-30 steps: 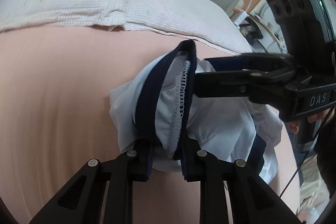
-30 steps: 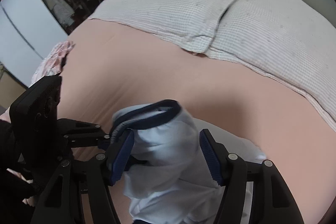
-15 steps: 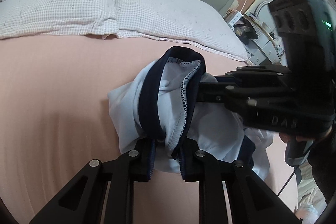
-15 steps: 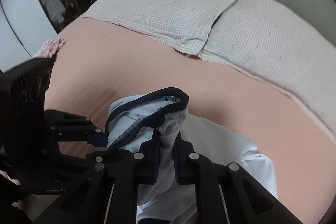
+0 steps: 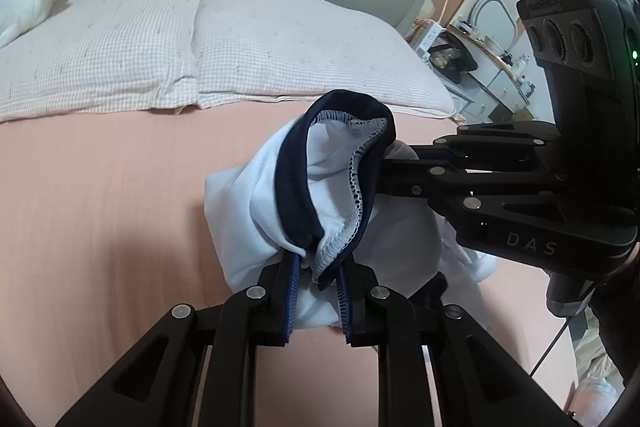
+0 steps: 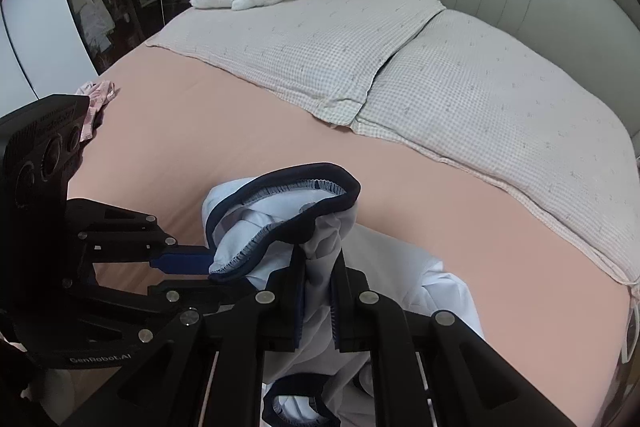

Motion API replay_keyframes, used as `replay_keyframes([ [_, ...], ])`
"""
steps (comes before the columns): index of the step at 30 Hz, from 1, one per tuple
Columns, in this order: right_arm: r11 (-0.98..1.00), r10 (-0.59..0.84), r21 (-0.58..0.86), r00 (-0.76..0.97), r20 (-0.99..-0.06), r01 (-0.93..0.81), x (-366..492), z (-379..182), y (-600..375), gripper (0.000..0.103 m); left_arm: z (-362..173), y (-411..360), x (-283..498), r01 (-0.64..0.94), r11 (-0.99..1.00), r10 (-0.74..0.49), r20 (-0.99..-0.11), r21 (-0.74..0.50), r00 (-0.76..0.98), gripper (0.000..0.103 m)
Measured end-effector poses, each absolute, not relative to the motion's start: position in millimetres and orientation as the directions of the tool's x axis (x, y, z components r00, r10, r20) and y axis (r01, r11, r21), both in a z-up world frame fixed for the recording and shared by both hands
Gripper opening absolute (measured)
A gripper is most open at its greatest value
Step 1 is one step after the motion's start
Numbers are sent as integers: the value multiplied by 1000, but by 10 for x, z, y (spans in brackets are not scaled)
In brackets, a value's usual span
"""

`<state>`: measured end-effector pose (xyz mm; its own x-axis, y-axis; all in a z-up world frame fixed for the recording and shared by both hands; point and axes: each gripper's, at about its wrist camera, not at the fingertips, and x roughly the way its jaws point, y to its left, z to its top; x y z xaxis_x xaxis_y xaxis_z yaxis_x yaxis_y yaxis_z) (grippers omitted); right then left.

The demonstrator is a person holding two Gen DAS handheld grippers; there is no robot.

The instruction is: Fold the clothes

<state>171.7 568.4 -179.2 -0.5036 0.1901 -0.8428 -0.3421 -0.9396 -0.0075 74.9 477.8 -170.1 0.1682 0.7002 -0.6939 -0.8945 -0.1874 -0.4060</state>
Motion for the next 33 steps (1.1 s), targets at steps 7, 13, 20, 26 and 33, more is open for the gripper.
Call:
replay_keyframes([
  [7, -938, 194, 4, -535, -822, -347, 1856, -1576, 5644, 8, -1403, 4814, 621, -882, -157, 714, -668, -444, 209, 15],
  [13, -945, 198, 3, -579, -791, -327, 1845, -1235, 5503, 8, -938, 4757, 563, -888, -97, 776, -593, -449, 215, 5],
  [20, -938, 258, -59, -575, -777, -341, 1849, -1064, 5370, 7, -950, 4581, 553, -862, -133, 760, -608, -489, 228, 12],
  [26, -924, 298, -59, -615, -730, -379, 1902, -786, 5364, 6, -1186, 4497, 717, -854, -169, 704, -667, -491, 244, 76],
  [33, -914, 335, -59, -665, -668, -402, 1990, -414, 5386, 5, -1357, 4698, 969, -901, -160, 681, -706, -402, 195, 76],
])
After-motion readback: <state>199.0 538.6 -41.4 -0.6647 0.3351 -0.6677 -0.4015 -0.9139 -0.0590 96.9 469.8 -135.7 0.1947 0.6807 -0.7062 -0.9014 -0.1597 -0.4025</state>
